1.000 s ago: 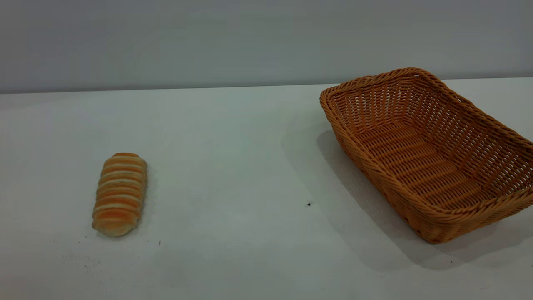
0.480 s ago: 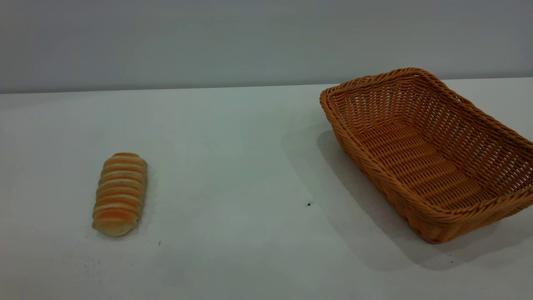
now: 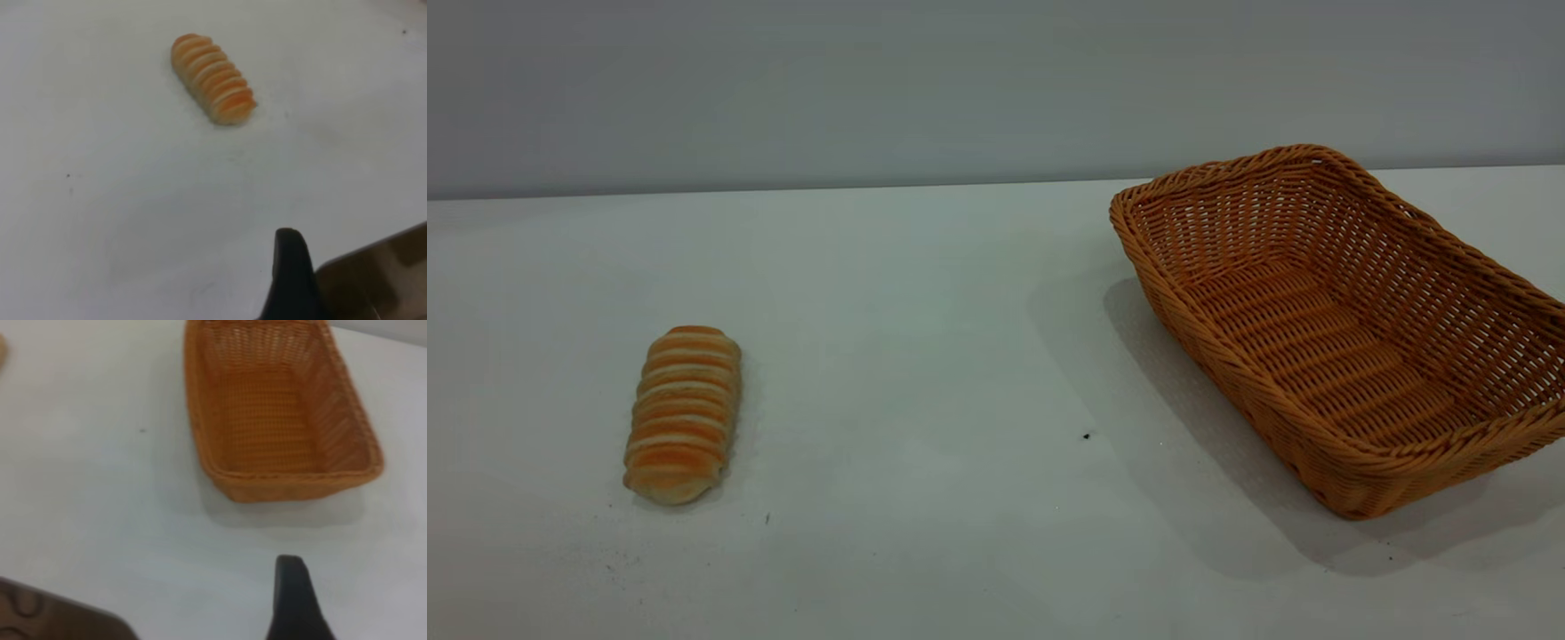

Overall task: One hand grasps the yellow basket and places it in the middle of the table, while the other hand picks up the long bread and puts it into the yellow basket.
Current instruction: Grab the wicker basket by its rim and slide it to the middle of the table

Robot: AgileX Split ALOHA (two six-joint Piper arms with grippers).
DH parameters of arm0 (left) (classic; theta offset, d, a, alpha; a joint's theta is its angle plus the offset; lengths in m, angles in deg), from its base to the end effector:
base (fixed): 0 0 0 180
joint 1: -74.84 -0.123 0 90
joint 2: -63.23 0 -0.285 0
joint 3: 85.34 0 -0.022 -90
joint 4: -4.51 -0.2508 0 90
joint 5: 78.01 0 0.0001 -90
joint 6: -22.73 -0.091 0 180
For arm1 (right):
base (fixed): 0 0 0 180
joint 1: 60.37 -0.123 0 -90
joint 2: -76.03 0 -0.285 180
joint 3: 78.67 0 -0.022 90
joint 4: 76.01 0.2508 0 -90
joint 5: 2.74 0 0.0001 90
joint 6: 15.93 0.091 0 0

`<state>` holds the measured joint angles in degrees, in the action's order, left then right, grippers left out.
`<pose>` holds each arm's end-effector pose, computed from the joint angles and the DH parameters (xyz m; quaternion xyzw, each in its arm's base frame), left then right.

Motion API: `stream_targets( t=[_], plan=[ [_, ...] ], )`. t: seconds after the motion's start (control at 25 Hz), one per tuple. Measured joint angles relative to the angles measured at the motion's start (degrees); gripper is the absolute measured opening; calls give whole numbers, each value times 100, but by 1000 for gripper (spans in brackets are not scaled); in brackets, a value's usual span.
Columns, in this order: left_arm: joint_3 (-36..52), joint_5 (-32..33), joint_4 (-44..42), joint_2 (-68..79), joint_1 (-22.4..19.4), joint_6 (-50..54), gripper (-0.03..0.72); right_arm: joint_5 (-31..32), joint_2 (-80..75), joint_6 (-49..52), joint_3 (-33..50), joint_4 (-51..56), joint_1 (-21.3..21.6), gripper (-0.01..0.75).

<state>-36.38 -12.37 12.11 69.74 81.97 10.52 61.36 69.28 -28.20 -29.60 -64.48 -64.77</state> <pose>-0.0128 -0.0094 0.2691 0.1517 0.8556 -0.0442 0.4930 -0.0112 0.0156 0.2715 -0.1320 0.8511 0.0658 0.5038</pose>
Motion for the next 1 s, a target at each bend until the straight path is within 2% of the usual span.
stream_targets(
  t=[0.24, 0.4, 0.56, 0.72, 1.0],
  plan=[
    [0, -37, -257, 160, 96, 620, 557, -476, -59, 1489, 0, -43, -337, 516],
    [-28, -180, -572, 959, 96, 1101, 557, -853, -959, 1796, 0, -77, -364, 516],
    [-47, -1168, -563, 2041, 96, 1309, 557, -1328, -2262, 1924, 0, 4, -367, 516],
    [-64, -2143, -187, 2996, 96, 1369, 557, -2000, -3490, 2125, 0, 306, -367, 516],
    [-64, -2966, -154, 4076, 96, 1220, 557, -3020, -5362, 2182, 0, 720, -367, 516]
  ],
)
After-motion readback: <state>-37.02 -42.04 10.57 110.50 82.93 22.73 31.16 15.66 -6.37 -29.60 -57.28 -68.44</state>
